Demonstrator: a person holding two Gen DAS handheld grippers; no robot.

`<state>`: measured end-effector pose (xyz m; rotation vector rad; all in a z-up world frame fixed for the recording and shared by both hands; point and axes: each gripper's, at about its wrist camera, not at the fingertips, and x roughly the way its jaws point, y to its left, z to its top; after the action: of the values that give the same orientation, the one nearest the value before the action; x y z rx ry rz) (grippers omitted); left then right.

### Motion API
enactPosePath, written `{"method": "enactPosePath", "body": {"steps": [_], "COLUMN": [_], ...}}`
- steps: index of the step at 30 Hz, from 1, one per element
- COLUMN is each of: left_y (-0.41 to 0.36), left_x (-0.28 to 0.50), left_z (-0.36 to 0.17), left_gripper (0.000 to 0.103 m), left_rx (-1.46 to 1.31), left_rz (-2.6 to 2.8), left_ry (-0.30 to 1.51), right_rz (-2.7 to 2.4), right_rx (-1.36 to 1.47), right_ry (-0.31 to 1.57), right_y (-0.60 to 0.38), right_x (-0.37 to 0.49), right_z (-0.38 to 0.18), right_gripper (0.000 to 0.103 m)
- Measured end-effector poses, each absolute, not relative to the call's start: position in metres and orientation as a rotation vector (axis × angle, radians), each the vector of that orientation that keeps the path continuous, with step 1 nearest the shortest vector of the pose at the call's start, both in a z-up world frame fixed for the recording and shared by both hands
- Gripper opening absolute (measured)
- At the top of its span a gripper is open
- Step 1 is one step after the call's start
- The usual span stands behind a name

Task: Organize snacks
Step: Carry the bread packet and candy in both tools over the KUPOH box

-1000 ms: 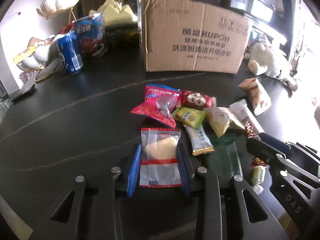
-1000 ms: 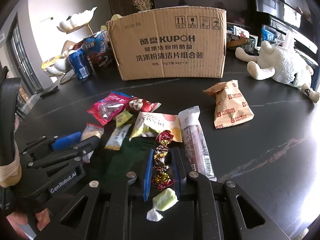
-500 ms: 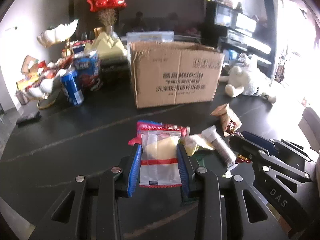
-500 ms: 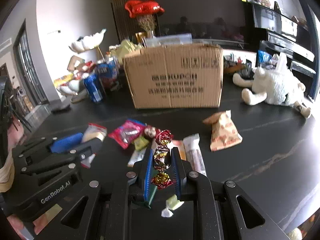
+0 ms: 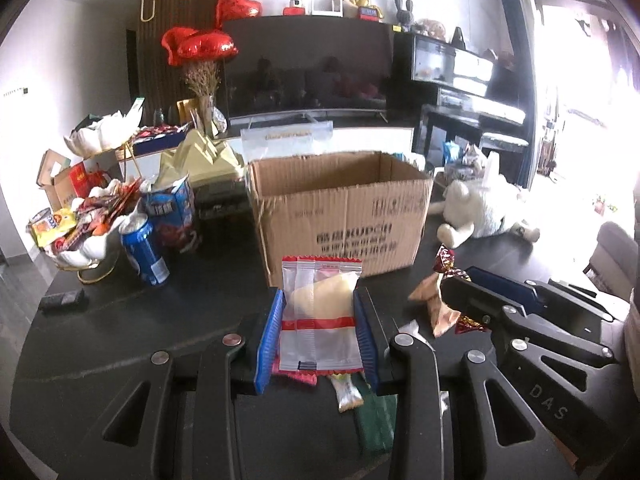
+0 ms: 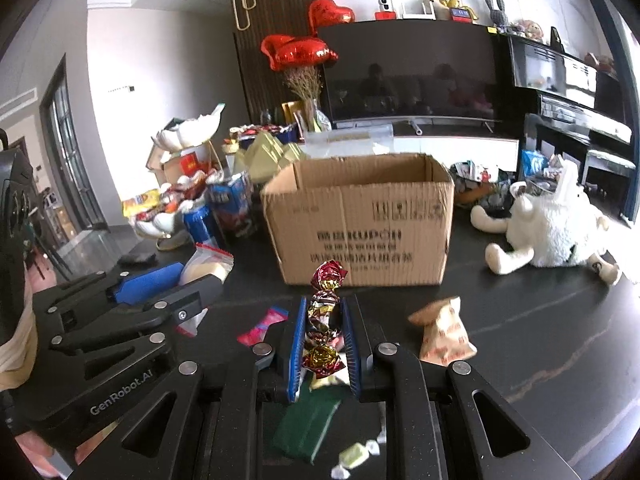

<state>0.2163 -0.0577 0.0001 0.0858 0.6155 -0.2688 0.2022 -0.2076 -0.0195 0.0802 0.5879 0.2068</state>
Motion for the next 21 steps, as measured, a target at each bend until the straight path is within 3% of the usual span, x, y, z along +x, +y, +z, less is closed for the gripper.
{"method": "enactPosePath", "body": {"steps": [21], "left_y": [-0.069], "left_x": [0.318], "left_z": [0.043], "left_gripper": [0.035], "left_rx": [0.078], "left_rz": [-0.289], "left_ry": [0.623], "right_rz": [0.196], "right_rx": [0.056], "right_ry": [0.563], "right_y": [-0.215], "right_x": [0.307], "right_z": [0.028], "right_gripper": [0.019]}}
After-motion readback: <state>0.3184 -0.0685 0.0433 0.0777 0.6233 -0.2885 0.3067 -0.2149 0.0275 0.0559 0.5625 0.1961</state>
